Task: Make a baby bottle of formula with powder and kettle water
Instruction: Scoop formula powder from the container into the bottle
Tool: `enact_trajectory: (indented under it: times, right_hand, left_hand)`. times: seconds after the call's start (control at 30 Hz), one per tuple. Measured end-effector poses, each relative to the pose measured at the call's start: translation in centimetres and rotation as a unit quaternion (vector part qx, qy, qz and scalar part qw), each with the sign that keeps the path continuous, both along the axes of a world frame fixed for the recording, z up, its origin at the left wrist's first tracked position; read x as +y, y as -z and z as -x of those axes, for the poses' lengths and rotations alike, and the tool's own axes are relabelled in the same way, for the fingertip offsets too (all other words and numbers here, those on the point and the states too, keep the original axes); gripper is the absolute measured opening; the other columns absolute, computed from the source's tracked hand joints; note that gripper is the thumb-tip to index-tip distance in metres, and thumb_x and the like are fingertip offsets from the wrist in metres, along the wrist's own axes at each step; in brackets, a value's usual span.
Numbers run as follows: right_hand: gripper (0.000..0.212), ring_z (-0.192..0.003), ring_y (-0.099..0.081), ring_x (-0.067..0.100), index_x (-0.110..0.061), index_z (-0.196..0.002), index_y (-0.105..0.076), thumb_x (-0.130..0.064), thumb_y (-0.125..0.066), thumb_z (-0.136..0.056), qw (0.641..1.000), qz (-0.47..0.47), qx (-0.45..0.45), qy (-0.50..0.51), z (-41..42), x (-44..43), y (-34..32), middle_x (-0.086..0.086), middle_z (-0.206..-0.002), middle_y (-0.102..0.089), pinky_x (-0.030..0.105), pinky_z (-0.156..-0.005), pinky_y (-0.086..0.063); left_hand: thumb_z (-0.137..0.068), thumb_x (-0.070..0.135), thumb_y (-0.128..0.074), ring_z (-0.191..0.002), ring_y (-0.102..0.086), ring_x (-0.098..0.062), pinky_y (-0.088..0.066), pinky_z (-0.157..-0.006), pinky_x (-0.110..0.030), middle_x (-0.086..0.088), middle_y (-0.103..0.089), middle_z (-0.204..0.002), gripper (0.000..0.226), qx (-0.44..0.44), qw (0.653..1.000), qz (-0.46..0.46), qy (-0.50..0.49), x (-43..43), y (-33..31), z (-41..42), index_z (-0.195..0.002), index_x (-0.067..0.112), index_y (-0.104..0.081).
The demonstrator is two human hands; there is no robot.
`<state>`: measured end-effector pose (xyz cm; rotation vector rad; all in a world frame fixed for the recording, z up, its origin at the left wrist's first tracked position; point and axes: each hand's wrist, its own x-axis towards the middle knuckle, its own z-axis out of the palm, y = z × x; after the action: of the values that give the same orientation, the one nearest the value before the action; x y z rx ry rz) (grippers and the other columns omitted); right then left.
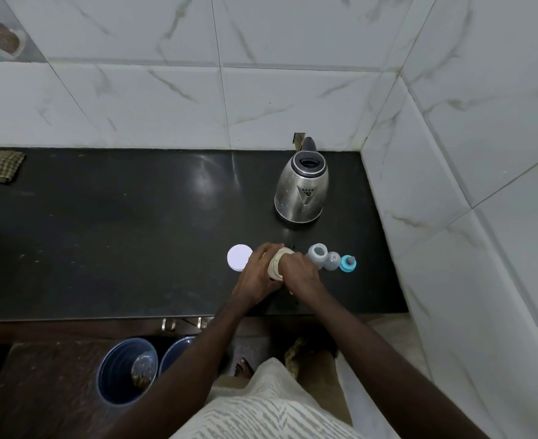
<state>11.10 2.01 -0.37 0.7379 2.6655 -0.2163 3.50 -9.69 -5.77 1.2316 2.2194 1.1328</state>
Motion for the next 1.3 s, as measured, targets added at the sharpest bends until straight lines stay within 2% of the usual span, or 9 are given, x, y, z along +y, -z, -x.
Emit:
enact_trajectory:
  times: [0.17, 0.33, 0.53, 0.67, 0.73, 0.83, 1.07, 1.17, 1.3]
  right_hand:
    - [0.028, -0.123, -0.063, 0.026, -0.01, -0.127, -0.064, -0.009, -0.045, -0.105, 0.998, -0.058, 0.026, -0.007, -0.4, -0.7, -0.2, 0.011, -0.134, -0.065, 0.033, -0.098, -0.048]
    - [0.025, -0.113, -0.069, 0.024, -0.017, -0.116, -0.067, -0.007, -0.049, -0.102, 0.994, -0.072, 0.079, 0.036, -0.1, -1.4, -0.8, 0.006, -0.121, -0.071, 0.033, -0.089, -0.052]
    - [0.024, -0.103, -0.071, 0.023, -0.017, -0.106, -0.069, -0.008, -0.048, -0.1, 0.991, -0.056, 0.106, 0.062, 0.9, -2.3, -0.4, 0.005, -0.111, -0.071, 0.033, -0.077, -0.05]
    - [0.019, -0.091, -0.074, 0.021, -0.021, -0.095, -0.068, -0.01, -0.053, -0.097, 0.986, -0.054, 0.132, 0.089, 2.1, -3.0, 0.3, 0.002, -0.096, -0.073, 0.029, -0.064, -0.044]
    - [0.018, -0.094, -0.074, 0.02, -0.022, -0.1, -0.069, -0.012, -0.054, -0.098, 0.987, -0.058, 0.121, 0.093, 2.4, -2.9, 0.2, 0.001, -0.099, -0.075, 0.029, -0.069, -0.05]
    - [0.02, -0.103, -0.073, 0.02, -0.021, -0.107, -0.07, -0.013, -0.053, -0.101, 0.989, -0.068, 0.104, 0.081, 2.3, -2.5, 0.0, 0.001, -0.109, -0.075, 0.03, -0.079, -0.055]
    - [0.019, -0.107, -0.072, 0.021, -0.019, -0.106, -0.071, -0.009, -0.055, -0.101, 0.99, -0.086, 0.082, 0.076, 1.7, -1.2, 0.3, 0.002, -0.113, -0.074, 0.031, -0.084, -0.053]
    - [0.017, -0.107, -0.072, 0.022, -0.016, -0.103, -0.07, -0.008, -0.056, -0.1, 0.992, -0.077, 0.058, 0.078, 2.1, -1.0, 0.1, 0.003, -0.114, -0.074, 0.032, -0.087, -0.053]
    - [0.016, -0.11, -0.071, 0.024, -0.012, -0.095, -0.067, -0.007, -0.053, -0.102, 0.994, -0.082, 0.043, 0.055, 2.4, -0.9, 0.2, 0.005, -0.117, -0.073, 0.033, -0.089, -0.053]
  left_hand:
    - [-0.077, 0.025, -0.083, -0.131, -0.052, -0.008, -0.044, -0.11, -0.037, 0.005, -0.055, -0.14, 0.067, -0.018, 1.0, -0.023, -0.008, 0.2, -0.1, -0.2, -0.139, 0.019, -0.057]
    - [-0.07, 0.05, -0.074, -0.13, -0.052, -0.011, -0.044, -0.109, -0.032, 0.007, -0.052, -0.139, 0.076, -0.043, 0.999, 0.002, -0.033, 0.4, -0.4, 0.2, -0.137, 0.019, -0.055]
    - [-0.089, 0.015, -0.073, -0.131, -0.047, -0.012, -0.039, -0.11, -0.026, 0.003, -0.05, -0.143, 0.057, -0.033, 0.996, 0.066, -0.044, 1.0, -0.8, 0.8, -0.142, 0.02, -0.051]
    - [-0.085, 0.022, -0.079, -0.125, -0.055, -0.009, -0.038, -0.1, -0.018, 0.009, -0.054, -0.124, 0.051, -0.075, 0.987, 0.11, -0.084, 1.7, -0.5, 1.4, -0.129, 0.006, -0.059]
    - [-0.088, 0.029, -0.07, -0.124, -0.05, -0.005, -0.038, -0.106, -0.019, 0.007, -0.053, -0.135, 0.054, -0.059, 0.995, 0.049, -0.058, 0.9, -0.8, 0.9, -0.138, 0.012, -0.058]
    - [-0.082, 0.042, -0.065, -0.127, -0.054, -0.014, -0.044, -0.108, -0.031, 0.001, -0.057, -0.135, 0.064, -0.056, 0.998, -0.01, -0.041, 0.3, -1.0, 0.4, -0.137, 0.012, -0.059]
    - [-0.07, 0.045, -0.076, -0.12, -0.054, -0.019, -0.049, -0.099, -0.044, 0.007, -0.062, -0.126, 0.069, -0.021, 0.999, 0.006, -0.028, 0.8, -0.1, 0.9, -0.13, 0.014, -0.061]
    - [-0.067, 0.033, -0.084, -0.116, -0.054, -0.021, -0.049, -0.096, -0.044, 0.001, -0.064, -0.124, 0.069, -0.012, 0.999, -0.002, -0.037, 1.0, 0.1, 0.7, -0.128, 0.007, -0.063]
    - [-0.067, 0.039, -0.085, -0.114, -0.056, -0.021, -0.05, -0.094, -0.04, 0.007, -0.064, -0.12, 0.066, -0.033, 0.999, 0.014, -0.032, 1.1, 0.5, 1.3, -0.125, 0.014, -0.063]
